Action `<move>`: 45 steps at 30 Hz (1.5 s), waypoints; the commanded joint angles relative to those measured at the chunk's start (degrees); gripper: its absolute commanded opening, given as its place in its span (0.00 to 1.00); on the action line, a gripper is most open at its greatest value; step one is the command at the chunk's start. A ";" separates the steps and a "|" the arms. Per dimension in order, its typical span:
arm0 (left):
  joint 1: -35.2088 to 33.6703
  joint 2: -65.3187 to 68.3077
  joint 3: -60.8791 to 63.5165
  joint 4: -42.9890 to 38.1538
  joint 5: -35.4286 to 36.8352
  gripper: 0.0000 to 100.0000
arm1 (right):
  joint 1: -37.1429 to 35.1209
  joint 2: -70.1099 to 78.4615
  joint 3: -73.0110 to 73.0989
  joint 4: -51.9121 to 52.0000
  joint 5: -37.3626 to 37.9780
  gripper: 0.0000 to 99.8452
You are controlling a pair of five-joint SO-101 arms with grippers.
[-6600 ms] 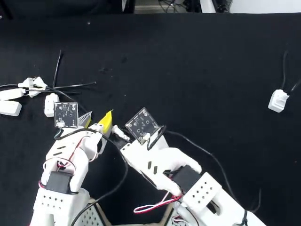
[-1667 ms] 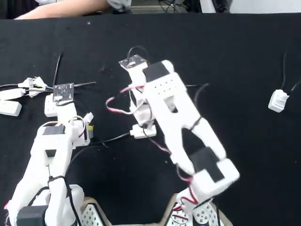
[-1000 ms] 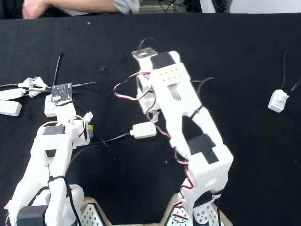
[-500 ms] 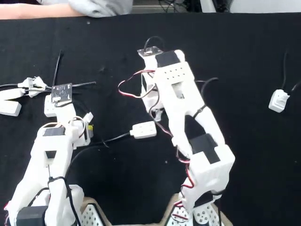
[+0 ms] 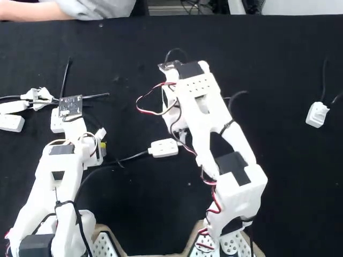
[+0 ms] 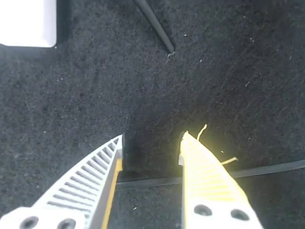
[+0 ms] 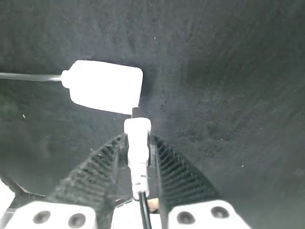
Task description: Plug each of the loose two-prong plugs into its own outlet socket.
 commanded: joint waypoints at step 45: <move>1.45 -1.49 0.13 -0.35 0.53 0.19 | -2.64 9.27 -4.79 1.58 -5.45 0.01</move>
